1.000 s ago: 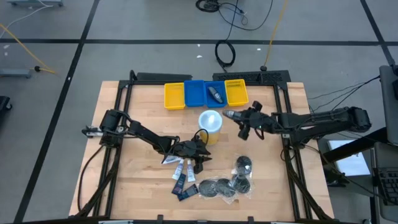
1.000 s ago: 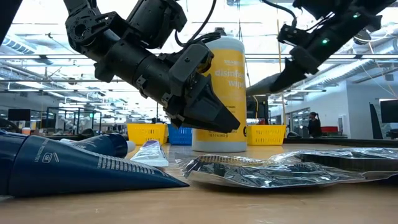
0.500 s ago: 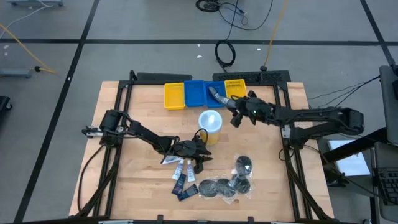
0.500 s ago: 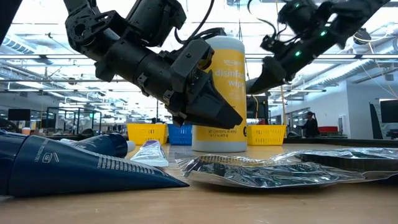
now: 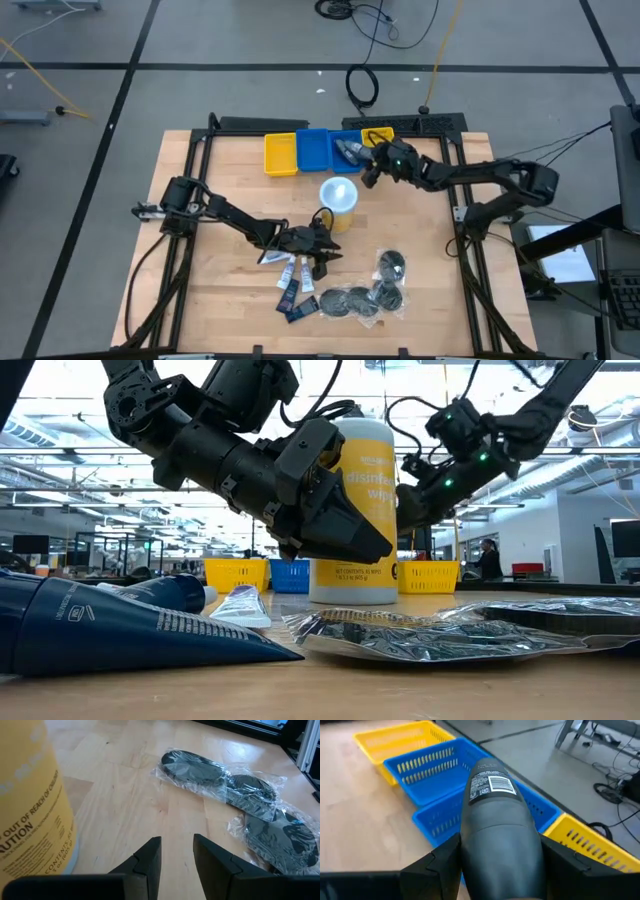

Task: Pick & Place Travel size toiletries
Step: Put the deodorant into the right blue basket, then put the hairbrush into the left yellow basket

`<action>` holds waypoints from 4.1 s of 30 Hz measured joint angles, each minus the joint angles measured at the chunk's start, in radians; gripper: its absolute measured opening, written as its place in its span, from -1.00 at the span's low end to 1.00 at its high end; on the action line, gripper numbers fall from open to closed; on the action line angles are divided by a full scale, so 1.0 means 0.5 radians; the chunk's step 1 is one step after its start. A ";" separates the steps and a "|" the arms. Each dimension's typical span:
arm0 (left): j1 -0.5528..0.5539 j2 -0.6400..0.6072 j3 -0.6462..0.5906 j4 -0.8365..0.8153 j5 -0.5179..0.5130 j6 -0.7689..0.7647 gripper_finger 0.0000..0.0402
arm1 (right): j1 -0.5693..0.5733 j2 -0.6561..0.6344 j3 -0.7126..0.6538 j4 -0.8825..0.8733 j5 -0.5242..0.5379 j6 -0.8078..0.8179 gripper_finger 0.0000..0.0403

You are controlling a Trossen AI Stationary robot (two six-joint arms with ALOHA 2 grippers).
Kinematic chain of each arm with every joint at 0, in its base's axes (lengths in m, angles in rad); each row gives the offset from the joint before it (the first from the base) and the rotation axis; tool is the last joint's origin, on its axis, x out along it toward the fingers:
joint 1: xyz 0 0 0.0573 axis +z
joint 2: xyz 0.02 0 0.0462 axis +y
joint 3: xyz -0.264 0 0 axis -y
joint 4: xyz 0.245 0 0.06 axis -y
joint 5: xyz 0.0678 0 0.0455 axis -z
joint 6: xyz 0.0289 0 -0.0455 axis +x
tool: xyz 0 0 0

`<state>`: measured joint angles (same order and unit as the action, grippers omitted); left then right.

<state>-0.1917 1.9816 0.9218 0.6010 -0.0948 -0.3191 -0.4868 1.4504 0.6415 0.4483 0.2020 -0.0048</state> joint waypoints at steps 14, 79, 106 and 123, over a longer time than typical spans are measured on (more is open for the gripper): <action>0.002 0.000 0.000 0.005 0.000 0.006 -0.44 | -0.089 0.206 0.002 0.291 -0.049 0.001 -0.02; -0.003 0.000 0.000 0.015 0.036 0.046 -0.44 | -0.148 0.139 0.181 0.056 -0.190 -0.083 0.38; -0.027 0.000 0.000 0.021 0.106 0.069 -0.44 | 1.146 -0.761 0.174 -1.676 -0.203 0.370 0.27; -0.052 0.001 -0.001 0.176 0.102 0.067 -0.44 | 1.912 -0.543 0.170 -1.858 -0.168 0.935 0.27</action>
<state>-0.2176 1.9820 0.9215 0.6890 -0.0437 -0.2855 0.4691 1.1788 0.7265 -0.4805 0.1178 0.4627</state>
